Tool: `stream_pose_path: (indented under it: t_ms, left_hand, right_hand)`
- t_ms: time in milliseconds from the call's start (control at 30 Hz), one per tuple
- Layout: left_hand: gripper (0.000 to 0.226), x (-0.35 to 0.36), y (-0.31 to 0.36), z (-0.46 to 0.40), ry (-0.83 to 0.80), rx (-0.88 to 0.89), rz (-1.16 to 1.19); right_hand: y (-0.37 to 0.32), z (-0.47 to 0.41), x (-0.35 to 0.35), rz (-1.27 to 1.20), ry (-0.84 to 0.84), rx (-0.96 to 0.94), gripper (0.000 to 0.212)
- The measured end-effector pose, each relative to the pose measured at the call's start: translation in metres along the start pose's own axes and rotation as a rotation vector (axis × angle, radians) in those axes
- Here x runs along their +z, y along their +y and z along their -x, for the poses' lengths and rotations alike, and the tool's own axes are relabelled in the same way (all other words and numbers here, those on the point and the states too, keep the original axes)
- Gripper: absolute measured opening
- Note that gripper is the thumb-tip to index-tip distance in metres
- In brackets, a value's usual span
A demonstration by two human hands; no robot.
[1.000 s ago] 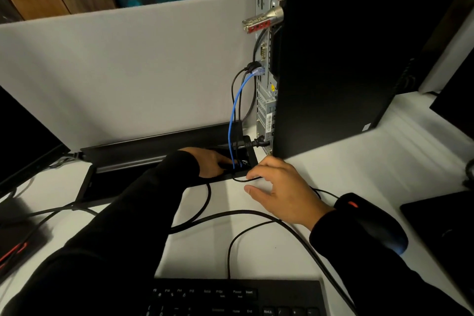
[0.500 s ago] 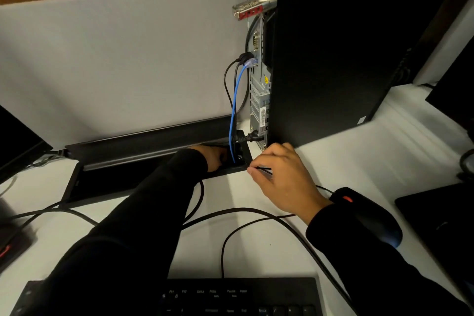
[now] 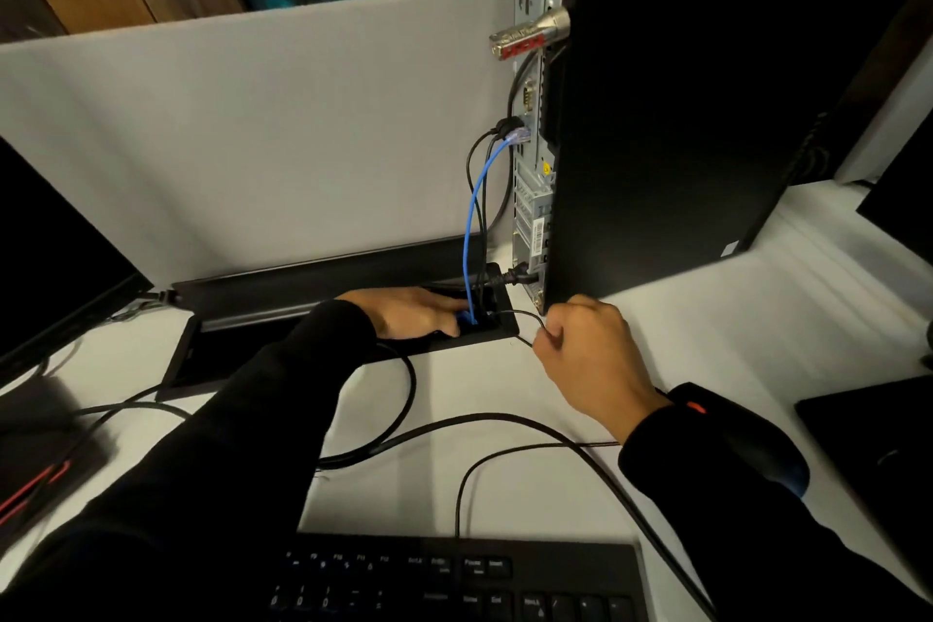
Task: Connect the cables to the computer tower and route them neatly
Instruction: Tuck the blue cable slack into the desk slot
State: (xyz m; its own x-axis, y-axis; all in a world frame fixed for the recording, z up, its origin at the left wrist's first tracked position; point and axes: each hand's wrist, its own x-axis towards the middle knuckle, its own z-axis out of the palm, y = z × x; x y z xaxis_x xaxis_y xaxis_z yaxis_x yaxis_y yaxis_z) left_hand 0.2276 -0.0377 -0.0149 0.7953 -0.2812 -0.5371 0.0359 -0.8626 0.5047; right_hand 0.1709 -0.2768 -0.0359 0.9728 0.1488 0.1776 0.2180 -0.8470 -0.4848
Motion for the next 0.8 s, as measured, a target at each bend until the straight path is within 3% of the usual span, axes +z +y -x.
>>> stream_pose_path:
  t_ms: [67, 133, 200, 400, 600, 800]
  left_hand:
    - [0.043, 0.002, -0.007, 0.004, 0.057, 0.056, -0.092]
    - [0.042, 0.006, -0.015, 0.005, 0.140, 0.103, -0.091]
    - [0.042, 0.012, -0.016, 0.005, 0.229, 0.123, -0.120]
    - [0.053, 0.030, -0.004, 0.001, 0.192, 0.018, -0.240]
    - [0.071, 0.034, -0.003, 0.000, 0.118, -0.001, -0.286]
    - [0.066, 0.038, 0.005, 0.002, 0.337, -0.015, -0.381]
  right_hand:
    - [-0.004, 0.002, -0.001, -0.080, 0.006, -0.061, 0.007]
    - [-0.010, 0.005, 0.001, -0.090, -0.011, -0.075, 0.028]
    - [-0.014, 0.006, 0.002, -0.064, -0.001, -0.085, 0.036]
    - [-0.017, 0.004, -0.006, 0.205, -0.069, -0.051, 0.036]
    - [-0.018, 0.004, -0.005, 0.210, -0.069, -0.076, 0.035]
    - [-0.019, 0.005, -0.002, 0.221, -0.073, -0.075, 0.037]
